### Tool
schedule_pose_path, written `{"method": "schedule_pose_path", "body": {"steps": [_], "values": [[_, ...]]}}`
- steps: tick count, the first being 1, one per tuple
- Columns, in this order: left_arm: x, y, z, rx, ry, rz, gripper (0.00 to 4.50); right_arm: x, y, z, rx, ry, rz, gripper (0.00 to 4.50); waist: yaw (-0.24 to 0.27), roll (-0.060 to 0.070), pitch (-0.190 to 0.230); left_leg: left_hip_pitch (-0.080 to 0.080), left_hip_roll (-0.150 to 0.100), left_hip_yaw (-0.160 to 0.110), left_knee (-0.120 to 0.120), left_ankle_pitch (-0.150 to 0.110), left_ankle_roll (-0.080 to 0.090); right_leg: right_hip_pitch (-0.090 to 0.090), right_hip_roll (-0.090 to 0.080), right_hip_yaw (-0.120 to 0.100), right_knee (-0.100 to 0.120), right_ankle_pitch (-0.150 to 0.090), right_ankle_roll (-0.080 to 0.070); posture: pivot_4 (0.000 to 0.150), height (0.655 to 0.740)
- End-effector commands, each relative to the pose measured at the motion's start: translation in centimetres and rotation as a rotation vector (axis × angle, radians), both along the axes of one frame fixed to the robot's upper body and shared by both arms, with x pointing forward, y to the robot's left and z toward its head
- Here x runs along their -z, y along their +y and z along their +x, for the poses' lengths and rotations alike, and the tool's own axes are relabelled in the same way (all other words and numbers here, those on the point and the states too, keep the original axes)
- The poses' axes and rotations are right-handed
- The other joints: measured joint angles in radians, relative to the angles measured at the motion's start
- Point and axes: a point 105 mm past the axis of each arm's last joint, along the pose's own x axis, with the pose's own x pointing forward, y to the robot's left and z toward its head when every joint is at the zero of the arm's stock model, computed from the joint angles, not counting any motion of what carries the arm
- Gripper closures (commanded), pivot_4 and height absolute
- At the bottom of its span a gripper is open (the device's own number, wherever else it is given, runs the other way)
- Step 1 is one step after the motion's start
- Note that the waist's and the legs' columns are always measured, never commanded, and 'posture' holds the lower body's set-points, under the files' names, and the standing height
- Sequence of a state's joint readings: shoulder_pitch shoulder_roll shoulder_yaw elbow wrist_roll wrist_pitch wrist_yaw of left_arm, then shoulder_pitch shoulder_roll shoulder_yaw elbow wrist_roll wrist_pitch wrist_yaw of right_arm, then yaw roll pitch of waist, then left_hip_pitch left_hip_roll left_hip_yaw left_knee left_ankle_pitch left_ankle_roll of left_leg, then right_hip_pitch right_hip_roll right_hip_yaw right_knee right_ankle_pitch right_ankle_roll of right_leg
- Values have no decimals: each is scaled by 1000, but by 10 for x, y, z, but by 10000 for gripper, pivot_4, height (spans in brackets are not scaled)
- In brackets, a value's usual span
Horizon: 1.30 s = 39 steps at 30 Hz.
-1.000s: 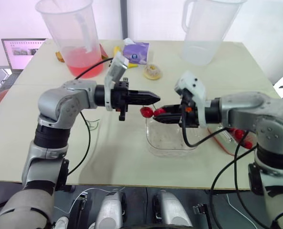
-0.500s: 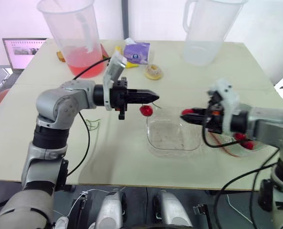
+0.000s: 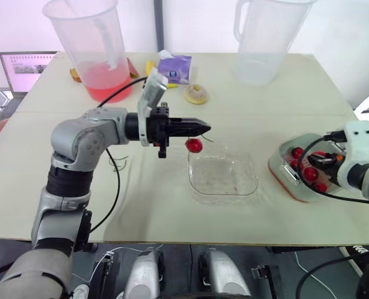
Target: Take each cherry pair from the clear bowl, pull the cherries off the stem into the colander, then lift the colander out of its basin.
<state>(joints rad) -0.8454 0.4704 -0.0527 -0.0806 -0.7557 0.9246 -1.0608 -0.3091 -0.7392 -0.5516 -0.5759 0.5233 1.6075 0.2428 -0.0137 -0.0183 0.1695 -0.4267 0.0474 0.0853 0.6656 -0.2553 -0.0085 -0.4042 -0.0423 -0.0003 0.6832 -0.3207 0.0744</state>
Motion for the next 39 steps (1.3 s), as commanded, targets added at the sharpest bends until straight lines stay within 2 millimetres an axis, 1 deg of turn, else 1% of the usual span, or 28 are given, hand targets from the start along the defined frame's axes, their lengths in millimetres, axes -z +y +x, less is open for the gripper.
{"method": "schedule_pose_path", "body": {"steps": [1, 3, 4, 7, 9, 11, 12, 13, 16, 17, 18, 19, 24, 26, 29, 32, 35, 39], "values": [[-10, 1, -2, 4, -39, -24, 45000, -14, -11, 0, 73, -71, 10, 13897, 1, 0, 0, 0, 0, 0, 0, 0, 0, 0, 0, 0, 0, 0, 0, 1500, 7400], [-10, 1, -2, 2, -39, -24, 45000, -22, -9, 3, 67, -110, 30, 3868, 1, 0, 0, 0, 0, 0, 0, 0, 0, 0, 0, 0, 0, 0, 0, 1500, 7400], [-10, 1, -2, 1, -39, -24, 45000, -27, -8, 4, 59, -132, 40, 377, 1, 0, 0, 0, 0, 0, 0, 0, 0, 0, 0, 0, 0, 0, 0, 1500, 7400], [-10, 2, -2, -3, -37, -25, 45000, -46, 4, 9, -8, -209, 73, 377, 1, 0, 0, 0, 0, 0, 0, 0, 0, 0, 0, 0, 0, 0, 0, 1500, 7400], [-10, 2, -1, -4, -36, -26, 45000, -63, 24, 13, -124, -266, 99, 377, -1, 0, 0, 0, 0, 0, 0, 0, 0, 0, 0, 0, 0, 0, 0, 1500, 7400], [-11, 2, -1, -6, -37, -27, 45000, -71, 54, 12, -303, -284, 124, 377, -2, 0, 0, 0, 0, 0, 0, 0, 0, 0, 0, 0, 0, 0, 0, 1500, 7400], [-11, 1, -1, -7, -37, -30, 45000, -69, 76, 7, -440, -262, 132, 377, -1, 0, 0, 0, 0, 0, 0, 0, 0, 0, 0, 0, 0, 0, 0, 1500, 7400], [-12, 1, 0, -7, -37, -33, 45000, -67, 93, 2, -542, -244, 136, 377, -1, 0, 0, 0, 1, 0, -1, 0, 0, 0, 0, 0, 0, 0, 0, 1500, 7400], [-14, 0, -1, -2, -38, -41, 45000, -58, 135, -13, -793, -185, 203, 377, -1, 0, 0, 0, 1, -1, -1, 0, 0, 0, 0, 0, 0, 0, 0, 1500, 7400], [-14, 0, -1, 1, -38, -41, 45000, -54, 150, -17, -864, -164, 208, 377, -1, 0, 0, 0, 1, 0, -1, 0, 0, 0, -1, 0, 0, 0, 0, 1500, 7400], [-14, -1, -1, 4, -38, -42, 45000, -52, 159, -18, -903, -153, 210, 377, -1, 0, 0, 0, 0, 0, 0, 0, 1, 0, -1, 0, 0, 0, 0, 1500, 7400], [-14, -1, -2, 8, -39, -41, 45000, -52, 169, -16, -923, -154, 227, 377, -1, 0, 0, 0, 0, 0, 0, -1, 1, 0, -1, 0, 0, 0, 0, 1500, 7400], [-15, -3, -5, 26, -39, -41, 45000, -59, 205, -3, -983, -174, 275, 377, -2, 0, 0, 0, 0, 0, 0, -1, 1, 0, -1, 0, 0, 0, 0, 1500, 7400], [-15, -3, -5, 25, -39, -41, 45000, -63, 213, 2, -993, -179, 285, 377, -2, 0, 0, 0, 0, 0, 0, -1, 1, -1, -1, 0, 0, 0, 0, 1500, 7400], [-15, -3, -5, 22, -38, -44, 45000, -62, 227, 1, -1033, -168, 306, 377, 1, 0, 0, -1, 0, 0, 0, -1, 1, -1, -2, -1, 0, 0, 0, 1500, 7400], [-15, -3, -5, 19, -38, -46, 45000, -58, 231, 0, -1038, -148, 310, 377, 0, 0, 0, -1, 0, 0, 0, -1, 1, -1, -2, -1, 0, 0, 0, 1500, 7400], [-16, -3, -5, 17, -38, -48, 45000, -54, 230, 1, -1030, -135, 304, 8757, -1, 0, 0, -1, 0, 0, 0, -1, 1, -1, -2, -1, 0, 0, 0, 1500, 7400], [-16, -3, -5, 17, -38, -49, 45000, -54, 229, 3, -1016, -138, 304, 29031, -2, 0, 0, -1, 0, 0, 0, -1, 1, -1, -2, -1, 0, 0, 0, 1500, 7400]]}}
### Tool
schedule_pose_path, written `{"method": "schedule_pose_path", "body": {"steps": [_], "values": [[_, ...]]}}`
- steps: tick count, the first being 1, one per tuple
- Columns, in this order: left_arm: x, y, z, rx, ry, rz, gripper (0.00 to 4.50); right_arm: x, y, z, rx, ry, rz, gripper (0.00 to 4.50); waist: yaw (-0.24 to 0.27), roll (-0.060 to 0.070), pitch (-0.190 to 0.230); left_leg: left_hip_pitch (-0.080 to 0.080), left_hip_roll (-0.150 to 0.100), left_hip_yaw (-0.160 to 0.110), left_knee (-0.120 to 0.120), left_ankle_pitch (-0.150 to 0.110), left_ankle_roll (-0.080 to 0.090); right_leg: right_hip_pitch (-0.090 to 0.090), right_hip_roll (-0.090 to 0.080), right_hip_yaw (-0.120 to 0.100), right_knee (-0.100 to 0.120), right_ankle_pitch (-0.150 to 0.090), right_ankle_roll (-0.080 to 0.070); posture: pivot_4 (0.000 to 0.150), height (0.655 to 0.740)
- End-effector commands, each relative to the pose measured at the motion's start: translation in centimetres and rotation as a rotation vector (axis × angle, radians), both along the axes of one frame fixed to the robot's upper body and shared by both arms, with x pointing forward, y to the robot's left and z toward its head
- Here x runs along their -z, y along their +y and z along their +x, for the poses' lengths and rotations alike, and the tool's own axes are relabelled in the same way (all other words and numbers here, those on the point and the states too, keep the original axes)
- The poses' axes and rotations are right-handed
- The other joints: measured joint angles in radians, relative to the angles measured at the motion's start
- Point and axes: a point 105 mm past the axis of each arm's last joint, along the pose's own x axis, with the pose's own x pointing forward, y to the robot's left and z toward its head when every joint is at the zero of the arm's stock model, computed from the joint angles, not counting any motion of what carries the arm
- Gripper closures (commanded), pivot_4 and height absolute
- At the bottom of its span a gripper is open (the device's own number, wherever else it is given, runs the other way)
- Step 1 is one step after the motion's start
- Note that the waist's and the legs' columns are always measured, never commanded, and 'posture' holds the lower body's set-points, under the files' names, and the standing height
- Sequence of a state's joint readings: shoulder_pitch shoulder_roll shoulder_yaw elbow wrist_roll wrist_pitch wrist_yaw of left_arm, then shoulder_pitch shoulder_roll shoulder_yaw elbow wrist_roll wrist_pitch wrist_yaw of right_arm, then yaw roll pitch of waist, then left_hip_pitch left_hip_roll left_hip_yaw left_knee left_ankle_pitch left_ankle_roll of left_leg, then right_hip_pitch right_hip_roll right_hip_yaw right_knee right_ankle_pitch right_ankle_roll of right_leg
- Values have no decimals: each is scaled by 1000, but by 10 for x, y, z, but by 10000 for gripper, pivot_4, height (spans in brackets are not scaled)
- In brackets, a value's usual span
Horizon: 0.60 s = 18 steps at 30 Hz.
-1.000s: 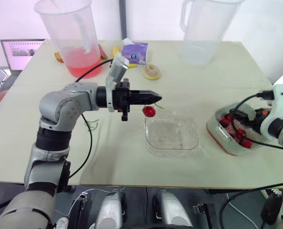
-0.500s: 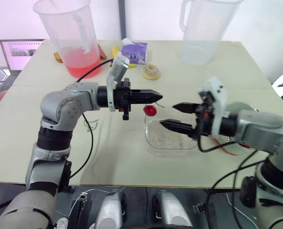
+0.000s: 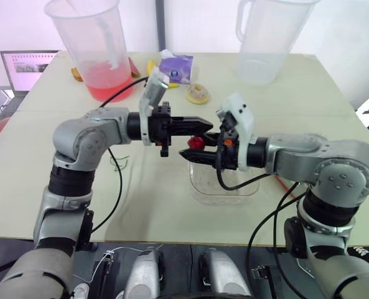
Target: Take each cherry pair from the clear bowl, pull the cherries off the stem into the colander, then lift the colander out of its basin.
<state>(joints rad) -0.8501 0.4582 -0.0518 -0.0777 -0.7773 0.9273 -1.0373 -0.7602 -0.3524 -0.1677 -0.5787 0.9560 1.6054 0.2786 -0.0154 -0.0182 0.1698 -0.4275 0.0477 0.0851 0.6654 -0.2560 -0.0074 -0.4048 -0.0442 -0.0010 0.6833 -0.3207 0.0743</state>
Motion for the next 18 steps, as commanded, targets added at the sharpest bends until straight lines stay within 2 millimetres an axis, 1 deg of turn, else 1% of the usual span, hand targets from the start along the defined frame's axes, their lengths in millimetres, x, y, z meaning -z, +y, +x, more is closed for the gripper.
{"method": "schedule_pose_path", "body": {"steps": [1, 2, 3, 4, 8, 12, 14, 15, 18], "values": [[-14, 0, -5, 16, -46, -31, 45000, -6, -1, 2, 14, -27, 11, 34159, 0, 0, 0, 0, 0, 0, 0, 0, 0, 0, 0, 0, 0, 0, 0, 1500, 7400], [-14, 0, -5, 16, -46, -31, 45000, -6, -1, 2, 16, -28, 11, 39298, 0, 0, 0, 0, 0, 0, 0, 0, 0, 0, 0, 0, 0, 0, 0, 1500, 7400], [-14, 0, -5, 16, -44, -32, 45000, -5, -2, 2, 20, -26, 6, 41306, 0, 0, 0, 0, 0, 0, 0, 0, 0, 0, 0, 0, 0, 0, 0, 1500, 7400], [-14, 0, -5, 17, -44, -32, 45000, -4, -2, 2, 23, -25, 3, 41873, 0, 0, 0, 0, 0, 0, 0, 0, 0, 0, 0, 0, 0, 0, 0, 1500, 7400], [-14, 0, -5, 14, -41, -32, 45000, 2, -4, 1, 31, -10, -18, 41936, 0, 0, 0, 0, 0, 0, 0, 0, 0, 0, 0, 0, 0, 0, 0, 1500, 7400], [-14, 0, -4, 10, -41, -32, 45000, 35, -21, -3, 84, 73, -113, 41936, 4, 0, 0, 0, 0, 0, 0, 0, 0, 0, 0, 0, -1, 0, 0, 1500, 7400], [-14, 1, -4, 7, -42, -32, 45000, 44, -29, -4, 119, 97, -127, 41936, 2, 0, 0, 0, 0, 0, 0, -1, 1, 0, -1, 0, -1, 0, 0, 1500, 7400], [-14, 1, -4, 6, -41, -32, 45000, 46, -32, -4, 133, 98, -127, 41936, 1, 0, 0, 0, 0, 0, 0, -1, 1, 0, -1, 0, -1, 0, 0, 1500, 7400], [-14, 2, -4, 4, -41, -31, 45000, 41, -36, -2, 160, 84, -98, 41936, -6, 0, 0, 0, 0, 0, 0, 0, 1, 0, 0, 0, 0, 0, 0, 1500, 7400]]}}
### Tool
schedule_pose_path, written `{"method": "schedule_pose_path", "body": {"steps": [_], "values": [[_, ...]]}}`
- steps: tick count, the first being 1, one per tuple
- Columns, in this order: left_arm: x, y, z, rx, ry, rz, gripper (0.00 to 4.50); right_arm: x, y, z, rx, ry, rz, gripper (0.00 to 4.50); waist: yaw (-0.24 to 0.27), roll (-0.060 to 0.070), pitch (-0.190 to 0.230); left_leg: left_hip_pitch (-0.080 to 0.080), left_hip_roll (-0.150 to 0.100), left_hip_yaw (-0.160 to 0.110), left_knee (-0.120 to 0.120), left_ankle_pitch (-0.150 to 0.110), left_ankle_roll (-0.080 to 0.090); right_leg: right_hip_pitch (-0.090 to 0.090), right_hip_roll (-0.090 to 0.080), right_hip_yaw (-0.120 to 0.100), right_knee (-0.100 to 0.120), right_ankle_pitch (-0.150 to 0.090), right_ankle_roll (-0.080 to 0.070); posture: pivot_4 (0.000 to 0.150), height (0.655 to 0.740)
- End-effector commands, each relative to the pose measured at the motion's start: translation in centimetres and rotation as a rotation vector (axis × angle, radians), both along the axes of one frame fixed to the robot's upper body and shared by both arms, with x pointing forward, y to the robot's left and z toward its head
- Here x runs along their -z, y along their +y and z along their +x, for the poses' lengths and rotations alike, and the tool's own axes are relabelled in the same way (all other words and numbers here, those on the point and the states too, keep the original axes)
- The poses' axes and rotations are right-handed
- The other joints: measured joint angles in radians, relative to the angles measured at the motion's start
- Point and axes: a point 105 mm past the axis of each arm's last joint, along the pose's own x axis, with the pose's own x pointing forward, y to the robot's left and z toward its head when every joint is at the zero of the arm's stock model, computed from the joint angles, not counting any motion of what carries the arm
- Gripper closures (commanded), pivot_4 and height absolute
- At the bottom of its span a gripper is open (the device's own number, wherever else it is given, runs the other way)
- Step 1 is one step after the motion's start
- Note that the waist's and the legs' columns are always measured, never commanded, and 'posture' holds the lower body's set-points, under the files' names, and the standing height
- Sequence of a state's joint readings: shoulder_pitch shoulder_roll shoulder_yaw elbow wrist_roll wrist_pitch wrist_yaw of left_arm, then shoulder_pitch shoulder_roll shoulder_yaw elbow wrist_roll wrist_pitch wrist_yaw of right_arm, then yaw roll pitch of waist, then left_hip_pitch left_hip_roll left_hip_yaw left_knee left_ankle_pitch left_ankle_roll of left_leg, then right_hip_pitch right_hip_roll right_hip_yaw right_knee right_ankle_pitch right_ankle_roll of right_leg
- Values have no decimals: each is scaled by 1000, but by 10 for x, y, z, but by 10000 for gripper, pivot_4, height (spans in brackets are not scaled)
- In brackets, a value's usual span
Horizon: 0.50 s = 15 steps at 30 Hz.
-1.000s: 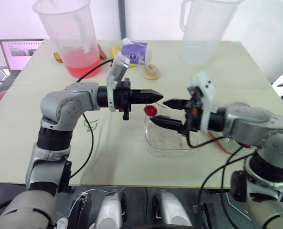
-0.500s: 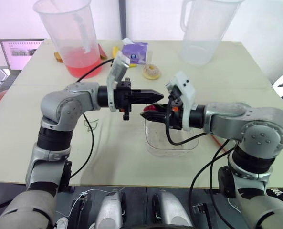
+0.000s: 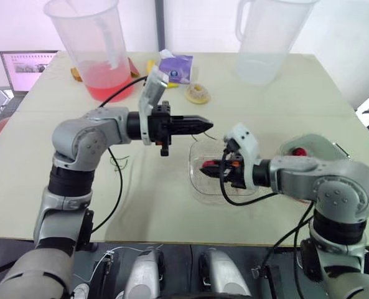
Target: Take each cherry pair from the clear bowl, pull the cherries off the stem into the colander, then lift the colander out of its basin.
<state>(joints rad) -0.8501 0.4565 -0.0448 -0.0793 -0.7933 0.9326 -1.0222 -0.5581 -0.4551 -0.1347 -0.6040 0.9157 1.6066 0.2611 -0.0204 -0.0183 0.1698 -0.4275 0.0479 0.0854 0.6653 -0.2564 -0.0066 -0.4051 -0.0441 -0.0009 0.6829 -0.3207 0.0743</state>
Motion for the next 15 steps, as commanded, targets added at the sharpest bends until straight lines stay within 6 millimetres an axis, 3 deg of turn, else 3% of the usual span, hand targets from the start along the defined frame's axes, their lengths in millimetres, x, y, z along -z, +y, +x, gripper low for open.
{"method": "schedule_pose_path", "body": {"steps": [1, 3, 6, 11, 15], "values": [[-12, 2, -4, 8, -46, -19, 45000, -19, -4, 2, 31, -87, 41, 41936, 0, 0, 0, 0, 0, 0, 0, 0, 0, 0, 1, 0, 0, 0, 0, 1500, 7400], [-12, 2, -4, 7, -44, -19, 45000, -30, -9, 5, 62, -119, 77, 41936, 2, 0, 0, 0, 1, -1, 0, 0, 0, 0, 1, 0, 0, 0, 0, 1500, 7400], [-10, 2, -4, 6, -40, -17, 45000, -35, -45, 12, 218, -155, 47, 41936, 10, 0, 0, 0, 0, 0, 0, 0, 0, 0, 0, 0, 0, 0, 0, 1500, 7400], [-4, 5, -3, -7, -38, 7, 45000, -34, -130, 17, 587, -162, -75, 41936, 12, 0, 0, -1, -2, 0, 0, -1, 2, 1, -2, 0, -2, 0, 0, 1500, 7400], [1, 6, -3, -13, -36, 22, 45000, -21, -194, 4, 874, -120, -218, 41936, 9, 0, 0, 0, -1, 0, 0, 0, 1, 1, 0, 0, -2, 0, 0, 1500, 7400]]}}
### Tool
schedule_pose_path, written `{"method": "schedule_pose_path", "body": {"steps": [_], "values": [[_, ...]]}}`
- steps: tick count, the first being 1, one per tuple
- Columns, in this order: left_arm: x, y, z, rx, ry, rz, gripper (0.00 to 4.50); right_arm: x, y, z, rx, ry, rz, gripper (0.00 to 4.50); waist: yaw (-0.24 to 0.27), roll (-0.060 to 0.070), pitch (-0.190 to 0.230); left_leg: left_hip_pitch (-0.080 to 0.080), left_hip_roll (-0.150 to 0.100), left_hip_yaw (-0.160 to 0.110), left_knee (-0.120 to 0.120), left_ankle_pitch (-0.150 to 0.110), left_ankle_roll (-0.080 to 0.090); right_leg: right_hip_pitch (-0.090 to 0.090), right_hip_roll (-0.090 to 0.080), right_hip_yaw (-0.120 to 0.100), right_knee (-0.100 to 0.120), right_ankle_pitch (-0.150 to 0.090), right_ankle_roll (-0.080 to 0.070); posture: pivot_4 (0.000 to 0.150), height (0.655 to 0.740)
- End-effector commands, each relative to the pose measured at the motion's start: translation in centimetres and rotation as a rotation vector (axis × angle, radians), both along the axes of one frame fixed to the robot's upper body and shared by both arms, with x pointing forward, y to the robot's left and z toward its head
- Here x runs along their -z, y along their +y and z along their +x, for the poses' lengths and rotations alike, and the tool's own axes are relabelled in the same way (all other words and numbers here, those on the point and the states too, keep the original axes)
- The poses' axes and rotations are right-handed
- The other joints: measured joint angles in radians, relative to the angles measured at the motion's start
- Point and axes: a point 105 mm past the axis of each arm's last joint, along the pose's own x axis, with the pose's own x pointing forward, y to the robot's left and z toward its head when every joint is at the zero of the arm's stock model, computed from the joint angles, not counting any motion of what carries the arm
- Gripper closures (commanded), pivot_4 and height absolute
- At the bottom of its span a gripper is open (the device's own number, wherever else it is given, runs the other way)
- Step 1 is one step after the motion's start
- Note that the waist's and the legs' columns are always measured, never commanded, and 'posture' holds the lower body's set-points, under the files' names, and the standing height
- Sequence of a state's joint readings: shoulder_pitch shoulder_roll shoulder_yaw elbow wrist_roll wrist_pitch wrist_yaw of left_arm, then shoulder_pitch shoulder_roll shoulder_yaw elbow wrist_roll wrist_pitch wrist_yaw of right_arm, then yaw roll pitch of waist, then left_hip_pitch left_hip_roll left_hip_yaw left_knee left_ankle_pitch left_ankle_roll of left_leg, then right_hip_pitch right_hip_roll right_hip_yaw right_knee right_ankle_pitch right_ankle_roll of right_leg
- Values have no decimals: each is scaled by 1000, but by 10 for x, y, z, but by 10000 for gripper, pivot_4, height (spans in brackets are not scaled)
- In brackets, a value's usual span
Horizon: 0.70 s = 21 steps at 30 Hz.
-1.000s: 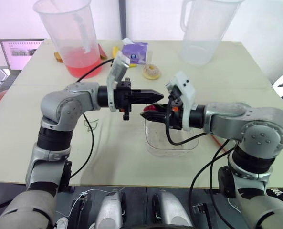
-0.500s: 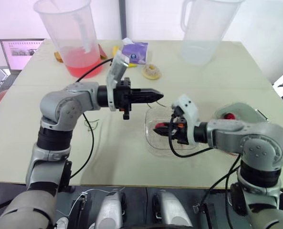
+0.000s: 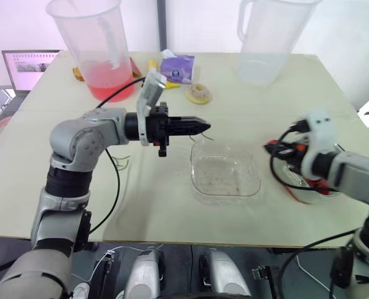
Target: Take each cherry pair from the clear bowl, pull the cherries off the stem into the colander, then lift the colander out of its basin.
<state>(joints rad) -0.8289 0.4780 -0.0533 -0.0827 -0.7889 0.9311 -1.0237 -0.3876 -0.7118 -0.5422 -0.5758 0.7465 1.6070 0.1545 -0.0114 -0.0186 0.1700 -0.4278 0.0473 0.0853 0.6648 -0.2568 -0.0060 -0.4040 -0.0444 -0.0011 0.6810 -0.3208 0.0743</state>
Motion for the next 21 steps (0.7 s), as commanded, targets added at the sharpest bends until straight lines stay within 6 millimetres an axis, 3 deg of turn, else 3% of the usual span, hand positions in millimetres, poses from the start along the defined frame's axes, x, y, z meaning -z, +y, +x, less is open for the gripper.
{"method": "schedule_pose_path", "body": {"steps": [1, 9, 14, 18, 21], "values": [[-6, 1, -5, 5, -50, 0, 45000, 3, -39, -10, 199, 11, -71, 41936, -3, 0, 0, 0, 0, 0, 0, 0, 0, 0, 0, 0, 0, 0, 0, 1500, 7400], [-5, -1, -5, 8, -55, 8, 45000, 21, -54, -12, 299, 51, -75, 41936, -3, 1, 0, 1, 0, 0, 0, 1, -2, 0, 2, 1, 1, 0, 0, 1500, 7400], [-4, 0, -5, 4, -60, 12, 45000, 17, -53, -9, 309, 20, -25, 18288, -1, 1, 0, 1, 0, 0, 0, 1, -2, 0, 2, 1, 1, 0, 0, 1500, 7400], [-5, 1, -5, -3, -62, 14, 45000, -4, -45, -3, 269, -72, 10, 166, -2, 1, 0, 1, 0, 0, 0, 1, -2, 0, 2, 1, 1, 0, 0, 1500, 7400], [-4, 5, -4, -24, -63, 22, 45000, -32, -23, 0, 113, -191, 16, 166, -4, 1, 0, 1, 0, 0, 0, 1, -2, -1, 2, 1, 1, 0, 0, 1500, 7400]]}}
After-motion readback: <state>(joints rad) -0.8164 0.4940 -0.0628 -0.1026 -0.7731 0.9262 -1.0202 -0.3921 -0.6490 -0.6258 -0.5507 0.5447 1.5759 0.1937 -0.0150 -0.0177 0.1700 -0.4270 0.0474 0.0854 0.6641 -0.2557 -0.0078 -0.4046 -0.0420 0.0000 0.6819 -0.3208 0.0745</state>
